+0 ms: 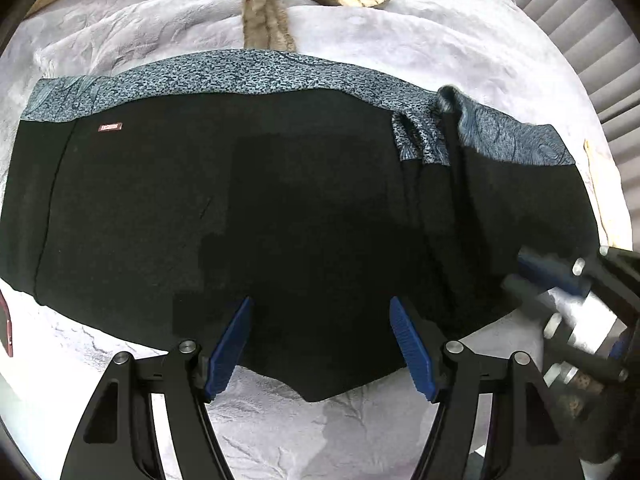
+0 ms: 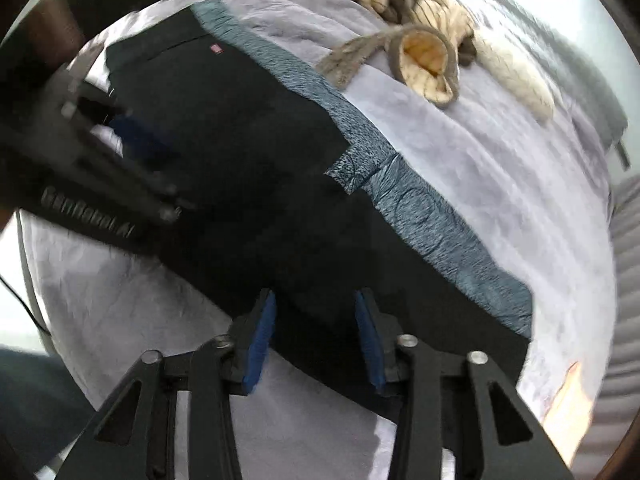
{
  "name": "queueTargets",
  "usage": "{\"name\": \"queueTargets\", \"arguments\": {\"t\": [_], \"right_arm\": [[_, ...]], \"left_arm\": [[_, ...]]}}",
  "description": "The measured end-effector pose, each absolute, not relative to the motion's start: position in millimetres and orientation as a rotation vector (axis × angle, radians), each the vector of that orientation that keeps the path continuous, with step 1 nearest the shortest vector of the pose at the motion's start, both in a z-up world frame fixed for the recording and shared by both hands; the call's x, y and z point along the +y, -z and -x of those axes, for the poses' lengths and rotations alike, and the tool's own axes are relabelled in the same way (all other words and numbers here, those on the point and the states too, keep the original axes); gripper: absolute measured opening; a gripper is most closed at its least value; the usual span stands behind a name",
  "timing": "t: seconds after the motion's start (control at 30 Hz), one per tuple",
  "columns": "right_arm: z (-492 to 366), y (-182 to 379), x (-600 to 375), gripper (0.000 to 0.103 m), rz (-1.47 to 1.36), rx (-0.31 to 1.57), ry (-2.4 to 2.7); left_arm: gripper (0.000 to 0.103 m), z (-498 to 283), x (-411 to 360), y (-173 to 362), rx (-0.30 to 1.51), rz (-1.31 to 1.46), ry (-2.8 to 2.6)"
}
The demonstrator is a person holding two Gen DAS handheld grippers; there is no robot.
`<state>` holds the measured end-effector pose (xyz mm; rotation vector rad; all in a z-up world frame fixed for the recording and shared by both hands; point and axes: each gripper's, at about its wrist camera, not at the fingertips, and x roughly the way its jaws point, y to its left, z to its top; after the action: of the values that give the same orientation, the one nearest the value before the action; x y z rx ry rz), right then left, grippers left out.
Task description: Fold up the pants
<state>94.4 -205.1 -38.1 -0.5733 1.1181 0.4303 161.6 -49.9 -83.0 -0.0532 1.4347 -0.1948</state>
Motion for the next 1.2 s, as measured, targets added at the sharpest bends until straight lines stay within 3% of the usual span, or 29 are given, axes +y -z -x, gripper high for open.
{"name": "queueTargets", "arguments": {"t": [0.13, 0.23, 0.27, 0.37, 0.53, 0.63, 0.67, 0.7, 0.77, 0.97, 1.0, 1.03, 1.1, 1.2], "right_arm": [[-98.5, 14.6, -214.8, 0.007, 0.411, 1.117, -0.465], [-95.7, 27.9, -208.2, 0.007, 0.43, 1.17, -0.506], [-93.3, 36.5, -204.3, 0.0, 0.418, 1.205, -0.545], [-80.1, 51.9, -187.5, 0.0, 0.475, 1.231, -0.584], [-76.9, 30.5, -189.4, 0.002, 0.414, 1.205, -0.538], [-86.8, 7.1, -206.9, 0.014, 0.312, 1.189, -0.508], [-93.1, -0.5, -213.8, 0.03, 0.288, 1.173, -0.484], [-100.3, -6.4, -219.1, 0.054, 0.27, 1.158, -0.454], [-123.3, -14.8, -231.7, 0.069, 0.207, 1.132, -0.394], [-192.8, 5.0, -262.3, 0.06, -0.113, 1.198, -0.29], [-200.2, 14.1, -263.2, 0.06, -0.15, 1.219, -0.281], [-206.4, 26.5, -263.7, 0.06, -0.186, 1.261, -0.281], [-209.3, 52.3, -256.5, 0.06, -0.201, 1.359, -0.272], [-191.5, 53.4, -237.8, 0.06, -0.083, 1.343, -0.3]], "left_arm": [[0.071, -162.0, -45.3, 79.3, 1.426, 0.055, 0.183], [0.071, -161.6, -40.5, 82.3, 1.438, 0.049, 0.163], [0.071, -162.3, -39.3, 83.7, 1.444, 0.051, 0.16], [0.071, -161.1, -38.5, 83.2, 1.44, 0.043, 0.157], [0.071, -159.2, -35.2, 78.9, 1.435, 0.049, 0.155], [0.075, -160.4, -29.3, 80.4, 1.435, 0.049, 0.151], [0.076, -160.8, -27.2, 79.4, 1.432, 0.046, 0.148], [0.076, -162.0, -25.2, 78.3, 1.43, 0.045, 0.148], [0.076, -161.9, -20.0, 76.1, 1.43, 0.046, 0.148], [0.078, -164.1, -12.2, 76.1, 1.446, 0.048, 0.112], [0.084, -164.2, -10.0, 75.4, 1.447, 0.054, 0.108], [0.099, -164.0, -8.7, 75.2, 1.446, 0.058, 0.104], [0.102, -162.7, -4.7, 73.0, 1.427, 0.056, 0.098], [0.102, -161.7, -2.1, 72.4, 1.429, 0.067, 0.098]]}}
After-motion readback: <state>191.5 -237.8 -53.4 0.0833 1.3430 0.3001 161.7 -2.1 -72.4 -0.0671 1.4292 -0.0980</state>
